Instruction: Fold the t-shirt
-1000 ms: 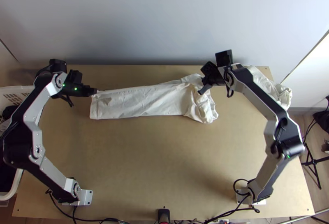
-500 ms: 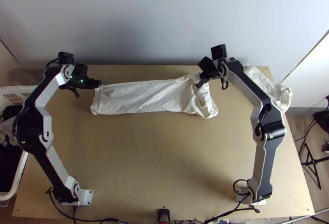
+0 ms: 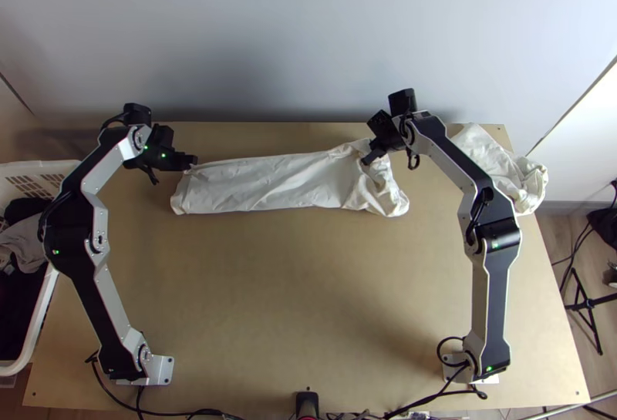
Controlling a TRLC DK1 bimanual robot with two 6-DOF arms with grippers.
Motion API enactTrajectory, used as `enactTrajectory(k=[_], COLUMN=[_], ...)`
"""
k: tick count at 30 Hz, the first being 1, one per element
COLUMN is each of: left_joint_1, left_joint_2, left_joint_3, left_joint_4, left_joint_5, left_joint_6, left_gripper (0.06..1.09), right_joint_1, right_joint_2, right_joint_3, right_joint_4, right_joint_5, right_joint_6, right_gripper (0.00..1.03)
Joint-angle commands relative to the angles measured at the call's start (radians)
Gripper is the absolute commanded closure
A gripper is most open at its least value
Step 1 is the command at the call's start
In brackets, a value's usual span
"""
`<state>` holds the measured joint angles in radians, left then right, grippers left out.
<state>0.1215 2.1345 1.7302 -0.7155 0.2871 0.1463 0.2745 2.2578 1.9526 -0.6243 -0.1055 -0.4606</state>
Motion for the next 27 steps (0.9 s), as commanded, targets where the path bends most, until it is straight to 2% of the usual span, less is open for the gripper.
enactTrajectory(k=[1,2,4,6,8,15,22,27], left_joint_1=[0.001,0.001,0.001,0.001,0.003,0.004,0.009,-0.014], left_joint_2=[0.019,0.013,-0.005,-0.036,-0.076,-0.162,-0.203,-0.226], left_joint_3=[0.014,0.019,0.032,0.045,0.046,0.022,-0.087,-0.169], left_joint_4=[0.005,0.001,-0.019,-0.047,-0.067,-0.208,-0.162,-0.078], left_joint_5=[-0.003,-0.002,0.003,0.011,0.014,0.029,0.024,-0.022], left_joint_6=[-0.007,-0.01,-0.014,-0.025,-0.04,-0.033,-0.014,-0.008], left_gripper=[0.77,0.62,0.33,0.21,0.11,0.1,0.11,0.11], right_joint_1=[0.0,0.0,0.0,-0.001,-0.001,0.009,0.045,0.1], right_joint_2=[0.017,0.013,-0.009,-0.038,-0.066,-0.196,-0.351,-0.432], right_joint_3=[0.019,0.02,0.022,0.023,0.029,0.025,-0.095,-0.202], right_joint_4=[0.017,0.017,0.017,0.017,0.017,0.012,0.005,0.005], right_joint_5=[0.004,0.004,0.004,0.004,0.003,0.003,0.003,0.003], right_joint_6=[0.08,0.094,0.119,0.155,0.186,0.241,0.263,0.255], right_gripper=[0.7,0.59,0.44,0.26,0.04,0.03,0.03,0.03])
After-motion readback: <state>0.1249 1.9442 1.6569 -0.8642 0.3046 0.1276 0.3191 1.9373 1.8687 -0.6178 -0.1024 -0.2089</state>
